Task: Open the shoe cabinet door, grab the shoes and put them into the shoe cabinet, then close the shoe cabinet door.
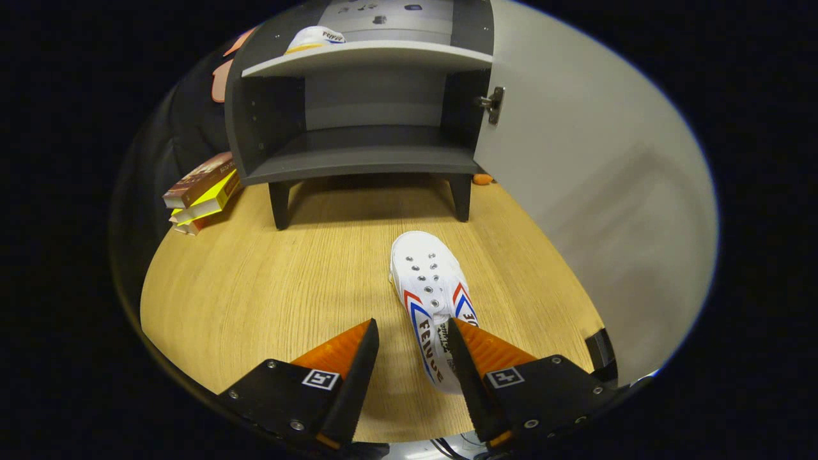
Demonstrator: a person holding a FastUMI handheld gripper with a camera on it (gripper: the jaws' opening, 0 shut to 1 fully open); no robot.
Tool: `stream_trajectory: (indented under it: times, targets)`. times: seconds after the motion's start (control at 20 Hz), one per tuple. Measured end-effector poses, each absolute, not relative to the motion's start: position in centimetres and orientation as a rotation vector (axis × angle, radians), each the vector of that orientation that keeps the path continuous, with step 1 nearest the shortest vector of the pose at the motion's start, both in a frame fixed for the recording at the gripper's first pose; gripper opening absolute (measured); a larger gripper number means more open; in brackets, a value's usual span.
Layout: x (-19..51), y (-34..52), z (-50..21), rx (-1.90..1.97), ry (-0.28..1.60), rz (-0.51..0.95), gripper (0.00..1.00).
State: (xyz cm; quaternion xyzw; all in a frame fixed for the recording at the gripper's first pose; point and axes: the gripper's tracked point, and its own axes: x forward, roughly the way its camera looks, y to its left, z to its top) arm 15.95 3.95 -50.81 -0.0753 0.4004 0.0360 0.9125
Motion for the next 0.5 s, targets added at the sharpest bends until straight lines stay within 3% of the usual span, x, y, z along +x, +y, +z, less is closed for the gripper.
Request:
stream_trajectory:
  times: [0.5]
  targets:
    - [17.4,3.1,-55.1,-0.172,0.917,0.087,0.27]
